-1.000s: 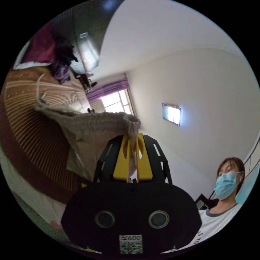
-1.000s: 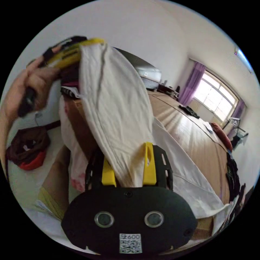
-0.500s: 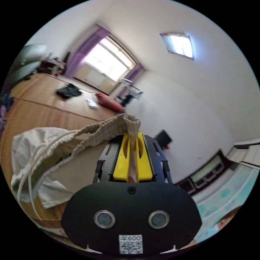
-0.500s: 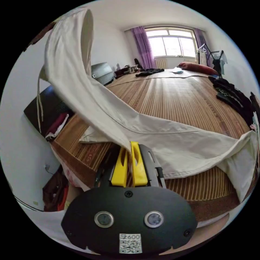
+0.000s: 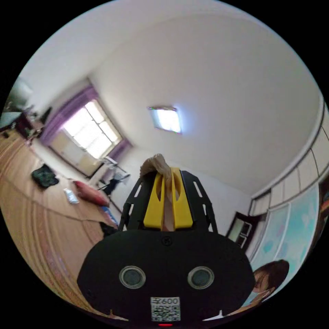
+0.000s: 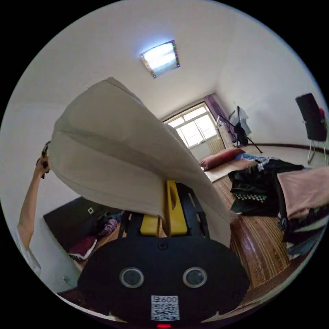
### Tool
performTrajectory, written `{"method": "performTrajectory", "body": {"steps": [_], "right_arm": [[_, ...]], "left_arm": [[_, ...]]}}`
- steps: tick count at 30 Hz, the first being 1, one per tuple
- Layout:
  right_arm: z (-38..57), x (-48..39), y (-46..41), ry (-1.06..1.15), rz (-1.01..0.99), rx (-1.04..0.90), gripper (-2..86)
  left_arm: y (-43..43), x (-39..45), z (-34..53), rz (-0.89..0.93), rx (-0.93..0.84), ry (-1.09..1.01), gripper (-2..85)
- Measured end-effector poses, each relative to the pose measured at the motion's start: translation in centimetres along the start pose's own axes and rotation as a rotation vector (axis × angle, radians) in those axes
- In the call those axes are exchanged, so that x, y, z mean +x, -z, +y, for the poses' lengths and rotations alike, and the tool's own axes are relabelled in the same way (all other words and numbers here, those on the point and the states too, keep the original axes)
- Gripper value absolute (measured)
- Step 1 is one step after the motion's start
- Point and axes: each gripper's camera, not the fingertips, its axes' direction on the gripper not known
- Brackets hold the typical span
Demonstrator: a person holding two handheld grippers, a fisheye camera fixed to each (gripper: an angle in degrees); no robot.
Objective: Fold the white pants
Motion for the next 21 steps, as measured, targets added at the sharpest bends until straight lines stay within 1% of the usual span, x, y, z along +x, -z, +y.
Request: {"method": "performTrajectory", "body": {"steps": [1, 2, 3, 4, 5, 6, 7, 8, 9, 10, 11, 13, 15, 16, 18, 21], "right_arm": [[-0.4, -1.6, -1.8, 0.05, 0.005, -0.082, -0.6], [-0.3, -2.4, -2.9, 0.078, 0.023, -0.123, -0.6], [0.8, -4.2, -5.1, 0.148, 0.068, -0.2, -0.7], [3.3, -6.1, -7.2, 0.239, 0.093, -0.29, -0.8], [5.1, -7.0, -8.3, 0.293, 0.095, -0.343, -0.8], [9.3, -8.6, -10.0, 0.386, 0.093, -0.451, -0.8], [14.5, -10.1, -11.0, 0.467, 0.098, -0.545, -0.8], [17.3, -10.7, -11.3, 0.505, 0.105, -0.594, -0.8], [22.9, -11.9, -11.7, 0.576, 0.109, -0.698, -0.8], [28.2, -12.8, -11.8, 0.637, 0.119, -0.805, -0.8], [30.5, -13.1, -11.7, 0.661, 0.128, -0.858, -0.8], [37.1, -13.9, -10.6, 0.704, 0.118, -0.982, -0.8], [37.5, -14.3, -8.6, 0.683, 0.139, -0.876, -0.8], [37.2, -14.1, -8.4, 0.664, 0.147, -0.892, -0.8], [35.9, -13.3, -8.5, 0.594, 0.151, -0.917, -0.8], [33.6, -11.4, -8.7, 0.441, 0.114, -0.933, -0.8]], "left_arm": [[4.9, -5.5, -0.1, -0.032, -0.004, 0.043, 4.2], [7.3, -8.2, 0.3, -0.038, -0.01, 0.057, 4.2], [12.2, -13.6, 1.7, -0.057, -0.031, 0.079, 4.2], [17.3, -19.0, 4.3, -0.115, -0.044, 0.134, 4.3], [20.1, -21.7, 6.0, -0.156, -0.05, 0.173, 4.2], [25.6, -27.0, 10.1, -0.245, -0.071, 0.255, 4.1], [30.7, -31.9, 14.8, -0.339, -0.134, 0.36, 4.0], [33.2, -34.1, 17.3, -0.388, -0.173, 0.425, 4.0], [37.6, -37.4, 22.0, -0.466, -0.247, 0.536, 3.9], [41.4, -39.1, 26.1, -0.513, -0.299, 0.601, 3.6], [43.1, -39.4, 27.7, -0.515, -0.305, 0.619, 3.5], [48.5, -38.8, 31.6, -0.467, -0.255, 0.661, 3.2], [50.6, -37.4, 32.6, -0.437, -0.22, 0.67, 3.0], [51.1, -36.5, 32.7, -0.441, -0.226, 0.67, 3.0], [50.6, -35.2, 32.4, -0.452, -0.293, 0.661, 2.9], [46.9, -32.5, 30.9, -0.386, -0.436, 0.558, 3.0]]}}
